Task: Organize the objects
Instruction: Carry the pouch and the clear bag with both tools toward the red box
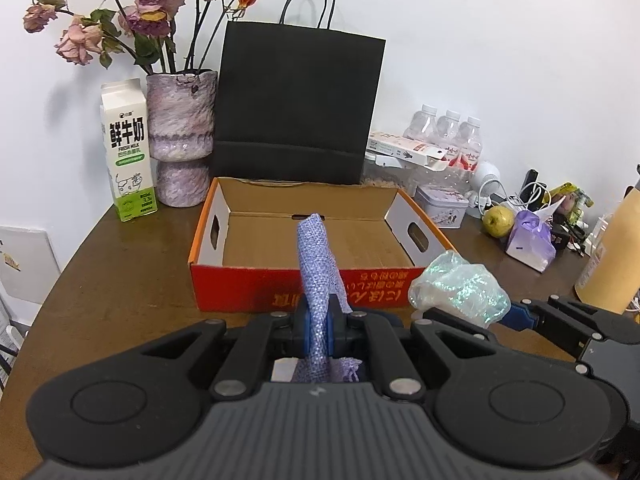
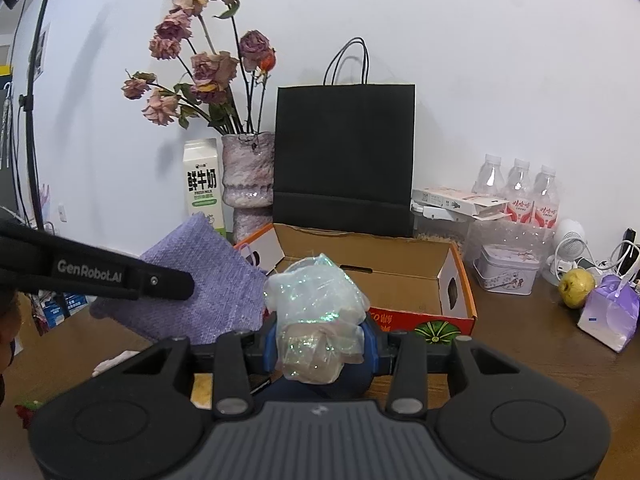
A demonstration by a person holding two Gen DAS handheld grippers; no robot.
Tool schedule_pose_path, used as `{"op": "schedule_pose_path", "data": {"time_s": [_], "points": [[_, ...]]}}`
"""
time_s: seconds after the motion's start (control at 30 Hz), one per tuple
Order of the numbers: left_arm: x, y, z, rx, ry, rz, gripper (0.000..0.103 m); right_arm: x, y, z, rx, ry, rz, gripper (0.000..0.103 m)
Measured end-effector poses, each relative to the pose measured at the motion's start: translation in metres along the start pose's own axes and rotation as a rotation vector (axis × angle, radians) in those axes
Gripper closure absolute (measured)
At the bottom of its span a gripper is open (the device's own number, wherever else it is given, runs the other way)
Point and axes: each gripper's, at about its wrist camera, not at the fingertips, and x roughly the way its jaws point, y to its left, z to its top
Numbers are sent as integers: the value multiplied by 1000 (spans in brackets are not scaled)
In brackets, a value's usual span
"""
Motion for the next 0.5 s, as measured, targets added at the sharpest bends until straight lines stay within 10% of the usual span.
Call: {"op": "schedule_pose_path", "data": {"time_s": [0.5], "points": [[40,0,36,1,1,1,95,41,-17,21,7,15,-15,64]]}}
